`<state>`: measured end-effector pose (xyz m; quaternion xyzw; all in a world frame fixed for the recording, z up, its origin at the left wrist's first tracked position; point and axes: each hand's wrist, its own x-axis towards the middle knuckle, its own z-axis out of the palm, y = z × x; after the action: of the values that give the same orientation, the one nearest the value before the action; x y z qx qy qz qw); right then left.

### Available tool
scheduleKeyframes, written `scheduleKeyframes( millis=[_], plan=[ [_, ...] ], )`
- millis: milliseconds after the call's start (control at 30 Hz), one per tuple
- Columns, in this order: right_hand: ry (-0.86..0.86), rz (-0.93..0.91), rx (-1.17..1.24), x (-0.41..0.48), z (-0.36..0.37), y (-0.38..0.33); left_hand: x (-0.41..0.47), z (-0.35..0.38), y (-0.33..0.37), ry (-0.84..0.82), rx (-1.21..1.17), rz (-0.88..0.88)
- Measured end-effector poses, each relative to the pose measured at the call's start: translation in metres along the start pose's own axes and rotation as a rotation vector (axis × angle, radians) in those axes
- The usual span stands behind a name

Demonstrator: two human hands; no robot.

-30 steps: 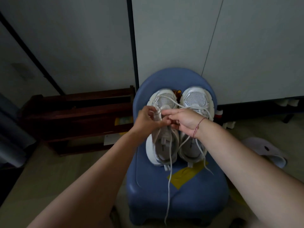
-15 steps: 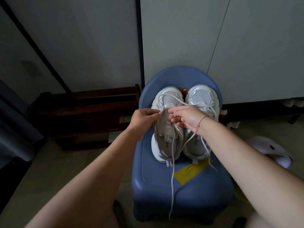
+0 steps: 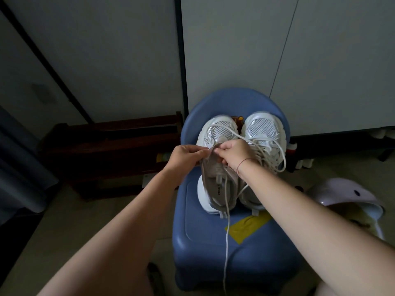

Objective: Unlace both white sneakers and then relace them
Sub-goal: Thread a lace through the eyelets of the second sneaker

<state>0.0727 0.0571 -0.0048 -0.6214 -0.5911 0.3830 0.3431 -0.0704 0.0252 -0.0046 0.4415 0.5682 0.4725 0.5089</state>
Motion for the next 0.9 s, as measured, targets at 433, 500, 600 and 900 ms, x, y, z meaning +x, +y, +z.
scheduleKeyframes(
  millis=[433,500,600,900],
  plan=[
    [-0.406,-0.498,-0.653,-0.030,-0.037,-0.016,0.001,0.002,0.002,0.039,0.035,0.047],
    [-0.583,-0.543,-0.852,-0.045,-0.043,-0.018,0.001,0.002,0.001,0.045,0.047,0.045],
    [-0.788,-0.490,-0.825,-0.058,-0.051,-0.014,0.002,0.004,0.001,0.058,0.052,0.042],
    [-0.207,0.030,0.184,-0.039,-0.039,-0.011,0.003,0.006,0.004,0.063,0.090,0.042]
  ],
)
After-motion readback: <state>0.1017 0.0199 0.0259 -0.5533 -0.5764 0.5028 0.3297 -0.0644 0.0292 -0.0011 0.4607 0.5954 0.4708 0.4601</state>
